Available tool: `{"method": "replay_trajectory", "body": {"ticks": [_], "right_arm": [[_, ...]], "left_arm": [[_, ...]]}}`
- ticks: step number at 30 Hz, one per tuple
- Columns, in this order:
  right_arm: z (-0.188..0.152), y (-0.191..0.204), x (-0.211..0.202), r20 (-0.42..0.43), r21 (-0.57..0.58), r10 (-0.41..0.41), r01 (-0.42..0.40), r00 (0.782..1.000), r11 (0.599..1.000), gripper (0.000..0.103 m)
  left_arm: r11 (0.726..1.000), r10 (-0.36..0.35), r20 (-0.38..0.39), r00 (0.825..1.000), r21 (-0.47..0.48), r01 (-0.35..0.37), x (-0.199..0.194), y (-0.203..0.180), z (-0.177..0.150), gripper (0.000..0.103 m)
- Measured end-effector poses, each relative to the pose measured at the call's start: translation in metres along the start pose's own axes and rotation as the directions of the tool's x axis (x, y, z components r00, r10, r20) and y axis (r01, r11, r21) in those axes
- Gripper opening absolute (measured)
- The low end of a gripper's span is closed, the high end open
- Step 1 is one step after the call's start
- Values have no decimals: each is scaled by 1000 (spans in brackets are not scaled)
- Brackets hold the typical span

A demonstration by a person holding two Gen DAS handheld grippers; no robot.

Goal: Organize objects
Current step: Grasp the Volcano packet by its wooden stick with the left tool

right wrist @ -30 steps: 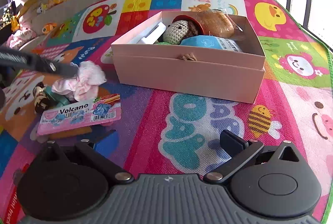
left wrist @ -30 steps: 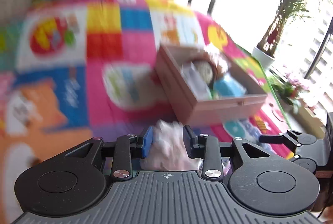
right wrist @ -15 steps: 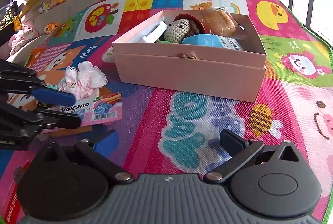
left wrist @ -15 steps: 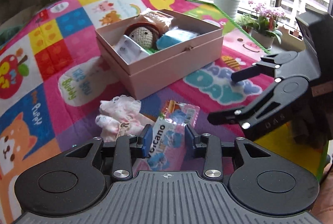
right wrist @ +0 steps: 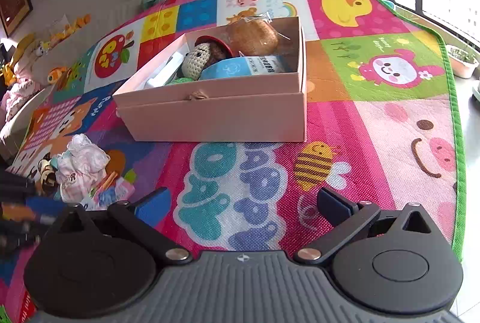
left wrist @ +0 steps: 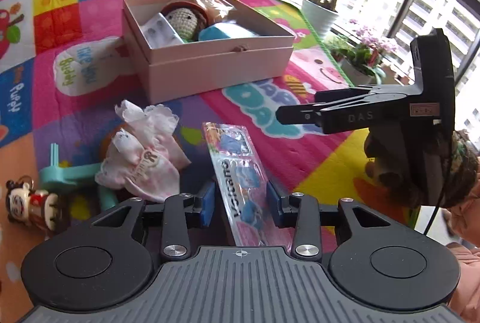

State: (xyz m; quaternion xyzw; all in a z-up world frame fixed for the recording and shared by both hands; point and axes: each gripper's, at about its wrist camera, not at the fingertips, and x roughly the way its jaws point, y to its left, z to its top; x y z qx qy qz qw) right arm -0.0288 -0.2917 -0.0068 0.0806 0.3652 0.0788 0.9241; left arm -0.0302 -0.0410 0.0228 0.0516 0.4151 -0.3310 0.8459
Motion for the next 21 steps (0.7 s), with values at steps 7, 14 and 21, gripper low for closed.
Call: {"method": "replay_trajectory", "body": {"ticks": [7,14,21], "right_arm": [[-2,4,1,8,-23,-19,19,1000,1000,103],[-3,-5,-3,34,52,-41,39,999,998,103],[-4,-3,-3,34,53,-83,81,996,995,103]], "left_arm": [[988,81,33,996,-138,-75,9,-17,3,46],[989,141,14,990,-52,-140,30,-41,4,40],[989,107,94,990,-115,-96,1,-27,-12,26]]}}
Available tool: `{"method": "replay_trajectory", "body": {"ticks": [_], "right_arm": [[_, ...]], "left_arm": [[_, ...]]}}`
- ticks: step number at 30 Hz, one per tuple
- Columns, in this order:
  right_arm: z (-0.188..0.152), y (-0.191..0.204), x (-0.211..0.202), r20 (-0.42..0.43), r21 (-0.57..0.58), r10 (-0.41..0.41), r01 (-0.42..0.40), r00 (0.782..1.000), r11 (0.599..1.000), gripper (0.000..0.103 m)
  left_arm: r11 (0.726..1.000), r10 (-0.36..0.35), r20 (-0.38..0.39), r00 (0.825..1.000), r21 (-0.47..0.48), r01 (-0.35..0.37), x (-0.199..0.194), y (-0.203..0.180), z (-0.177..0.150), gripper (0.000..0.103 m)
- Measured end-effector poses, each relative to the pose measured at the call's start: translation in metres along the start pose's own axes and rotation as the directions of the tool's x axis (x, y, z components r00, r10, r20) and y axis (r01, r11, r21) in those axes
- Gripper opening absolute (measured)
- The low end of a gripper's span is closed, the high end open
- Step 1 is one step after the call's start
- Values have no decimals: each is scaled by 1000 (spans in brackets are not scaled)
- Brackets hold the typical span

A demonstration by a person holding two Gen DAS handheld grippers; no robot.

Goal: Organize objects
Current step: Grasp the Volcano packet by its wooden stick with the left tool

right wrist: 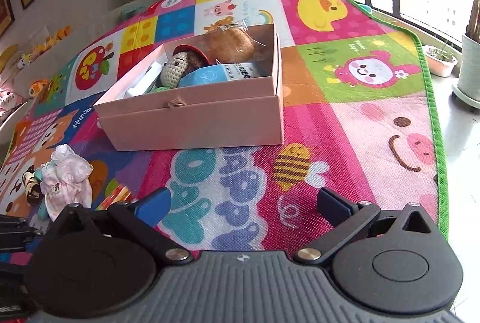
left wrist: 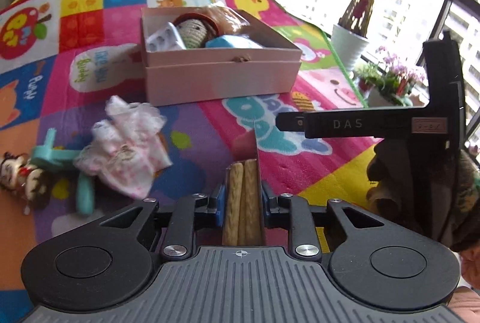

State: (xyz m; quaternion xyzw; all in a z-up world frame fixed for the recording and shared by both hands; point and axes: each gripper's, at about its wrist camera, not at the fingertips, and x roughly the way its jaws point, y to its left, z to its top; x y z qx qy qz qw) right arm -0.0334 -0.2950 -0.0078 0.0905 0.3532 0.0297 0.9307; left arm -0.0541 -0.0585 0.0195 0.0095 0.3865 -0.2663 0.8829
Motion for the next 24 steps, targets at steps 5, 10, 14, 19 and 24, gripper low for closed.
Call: {"method": "replay_trajectory", "body": {"ticks": [5,10,14,19,24], "right_arm": [[-1,28,-4,-7,-98,36,-36,999,995,103],[-3,91,-7,-5,-282,129,-125,992,951,103],[-9,156,-11,6,-468,224,-195,975,862,101],[-22,219,-1,-145,-562,343,-362,928,743,76],[-25,223,17,-106,-638,202,-223,974,737,75]], "left_arm": [[990,72,65,995,-122,-64,-44,46,-8,26],[938,212,154,965,-308,-157,-90,105,-12,26],[894,297,184,937,-399,-205,-112,137,-16,26],[874,309,204,929,-446,-193,-123,155,-22,26],[872,284,223,933,-464,-155,-128,164,-32,26]]}}
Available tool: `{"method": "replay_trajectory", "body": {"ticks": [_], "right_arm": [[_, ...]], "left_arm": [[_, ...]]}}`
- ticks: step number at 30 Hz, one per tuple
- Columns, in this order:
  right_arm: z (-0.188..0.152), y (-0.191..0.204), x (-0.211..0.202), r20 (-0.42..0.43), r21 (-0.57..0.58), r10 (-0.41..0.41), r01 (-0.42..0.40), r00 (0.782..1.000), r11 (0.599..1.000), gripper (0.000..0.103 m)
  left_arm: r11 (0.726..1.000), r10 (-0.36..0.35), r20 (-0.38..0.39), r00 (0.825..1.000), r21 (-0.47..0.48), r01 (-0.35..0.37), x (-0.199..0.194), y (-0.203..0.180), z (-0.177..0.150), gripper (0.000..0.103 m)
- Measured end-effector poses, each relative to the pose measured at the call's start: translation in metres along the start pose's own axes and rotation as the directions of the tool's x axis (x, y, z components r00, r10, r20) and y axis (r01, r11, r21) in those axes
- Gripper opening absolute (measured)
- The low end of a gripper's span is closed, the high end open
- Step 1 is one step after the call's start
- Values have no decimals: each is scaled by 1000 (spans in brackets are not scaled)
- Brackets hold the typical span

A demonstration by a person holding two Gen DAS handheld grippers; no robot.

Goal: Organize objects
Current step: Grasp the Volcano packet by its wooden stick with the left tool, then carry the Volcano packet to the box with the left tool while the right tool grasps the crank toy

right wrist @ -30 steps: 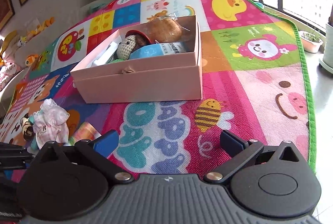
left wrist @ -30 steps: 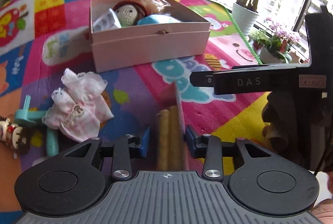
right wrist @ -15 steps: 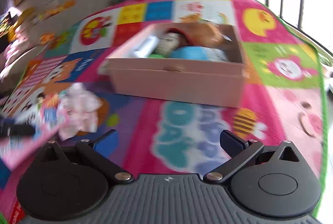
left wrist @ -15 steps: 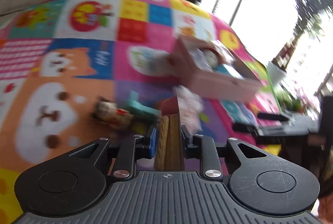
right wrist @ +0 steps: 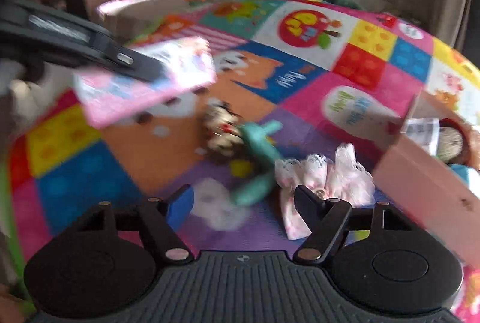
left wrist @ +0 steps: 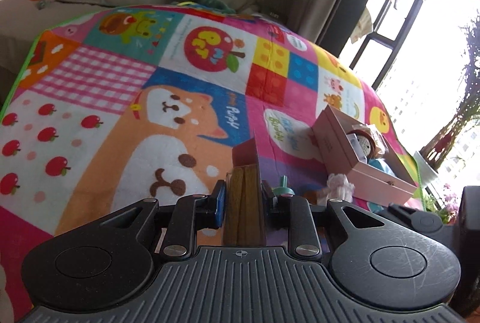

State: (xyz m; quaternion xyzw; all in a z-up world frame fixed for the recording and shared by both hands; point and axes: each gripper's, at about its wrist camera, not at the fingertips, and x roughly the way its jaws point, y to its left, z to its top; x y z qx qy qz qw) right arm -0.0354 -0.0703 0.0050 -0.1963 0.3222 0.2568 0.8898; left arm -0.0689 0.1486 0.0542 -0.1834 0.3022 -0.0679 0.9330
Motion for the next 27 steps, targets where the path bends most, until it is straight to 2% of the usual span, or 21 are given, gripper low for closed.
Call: {"method": "replay_trajectory", "body": {"ticks": [2,3,4,7,9,11,15,18,21,27], "right_arm": [[-5,-12,3,-8,-26,-151,151,988,988,75],[-5,-19,1,-11,-26,-198,198,980,980,75],[-4,-25,-3,-11,-8,-194,194,981,981,75],[5,-39,-18,-12,135,-44,46,999,990,75],[12,-38,-21,10,213,67,-68,998,975,73],[19,-30,-22,47,236,123,-130,991,963,70],[39,-23,1,71,286,67,-85,995,954,69],[50,-26,36,8,343,35,-35,999,939,69],[50,-25,52,-31,352,87,-70,996,933,71],[41,-33,35,-44,348,104,-82,994,934,71]], "left_arm": [[1000,-13,6,1000,-14,13,1,5,-1,26],[1000,-19,11,1000,-19,19,2,7,-1,26],[999,-23,15,1000,-24,24,3,9,-1,26],[999,-32,22,999,-38,32,6,13,0,26],[998,-34,25,999,-44,35,6,15,1,26],[998,-35,25,999,-50,37,5,16,1,26],[997,-45,26,999,-56,47,3,18,1,26],[997,-53,32,998,-62,55,2,19,1,26],[997,-56,24,998,-57,58,4,18,1,26],[997,-62,6,998,-41,62,6,11,-1,26]]}}
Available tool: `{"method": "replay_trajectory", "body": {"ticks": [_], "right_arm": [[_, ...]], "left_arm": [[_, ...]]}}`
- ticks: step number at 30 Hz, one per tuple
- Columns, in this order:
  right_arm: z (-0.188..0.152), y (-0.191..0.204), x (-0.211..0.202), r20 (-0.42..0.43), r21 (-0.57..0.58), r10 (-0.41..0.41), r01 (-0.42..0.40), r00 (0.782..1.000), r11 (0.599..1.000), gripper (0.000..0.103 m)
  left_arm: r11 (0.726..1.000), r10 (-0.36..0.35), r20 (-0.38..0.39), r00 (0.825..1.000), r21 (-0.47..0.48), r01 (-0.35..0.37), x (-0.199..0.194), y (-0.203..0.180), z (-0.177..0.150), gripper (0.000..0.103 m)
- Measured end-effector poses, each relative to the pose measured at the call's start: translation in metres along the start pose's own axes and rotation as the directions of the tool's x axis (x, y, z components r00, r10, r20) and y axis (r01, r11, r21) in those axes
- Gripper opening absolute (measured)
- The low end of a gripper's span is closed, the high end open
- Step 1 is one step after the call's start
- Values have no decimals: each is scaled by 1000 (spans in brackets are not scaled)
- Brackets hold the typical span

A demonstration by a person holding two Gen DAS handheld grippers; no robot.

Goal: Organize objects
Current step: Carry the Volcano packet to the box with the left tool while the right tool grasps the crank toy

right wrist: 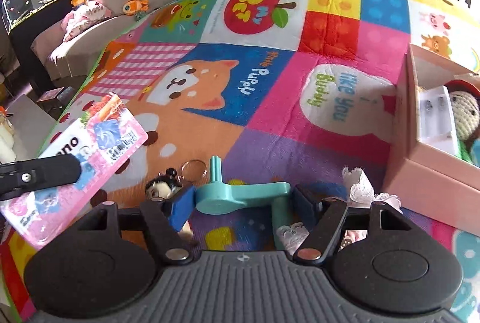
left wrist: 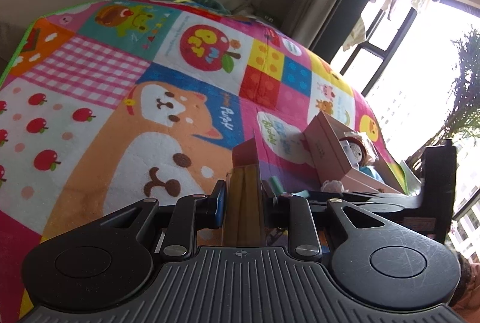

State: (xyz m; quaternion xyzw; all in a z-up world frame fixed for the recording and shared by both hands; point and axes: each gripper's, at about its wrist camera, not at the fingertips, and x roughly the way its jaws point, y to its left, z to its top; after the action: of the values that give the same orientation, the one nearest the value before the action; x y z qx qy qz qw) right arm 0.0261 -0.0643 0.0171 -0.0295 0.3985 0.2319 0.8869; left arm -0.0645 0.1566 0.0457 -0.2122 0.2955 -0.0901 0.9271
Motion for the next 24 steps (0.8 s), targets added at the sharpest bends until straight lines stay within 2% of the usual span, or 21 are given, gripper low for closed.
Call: {"method": "replay_trajectory", "body": {"ticks": [6,8,12,17,20,24], "right_arm": [[-11,-24,-64,75,-36,47,-45,996,998,71],[-18,-35,-89,106,-57,35,-29,994,998,71],[-39,-59,-127,141,-73,-65,76,988,994,71],[-65,-97,-154,166,-1,-200,203,966,979,71],[-77,-117,-162,187,60,-235,228,954,972,71],[-87,-137,-164,197,125,-237,215,951,969,71]], "left_arm": [[999,-17,-33,999,48,19,3,-23,-4,26],[997,-32,-44,999,69,35,5,-34,-6,26],[991,-64,-81,995,112,73,14,-59,-10,26],[979,-146,-151,978,121,165,37,-96,-3,26],[964,-208,-169,963,132,231,63,-128,14,26],[949,-263,-155,952,139,284,111,-173,33,26]]}}
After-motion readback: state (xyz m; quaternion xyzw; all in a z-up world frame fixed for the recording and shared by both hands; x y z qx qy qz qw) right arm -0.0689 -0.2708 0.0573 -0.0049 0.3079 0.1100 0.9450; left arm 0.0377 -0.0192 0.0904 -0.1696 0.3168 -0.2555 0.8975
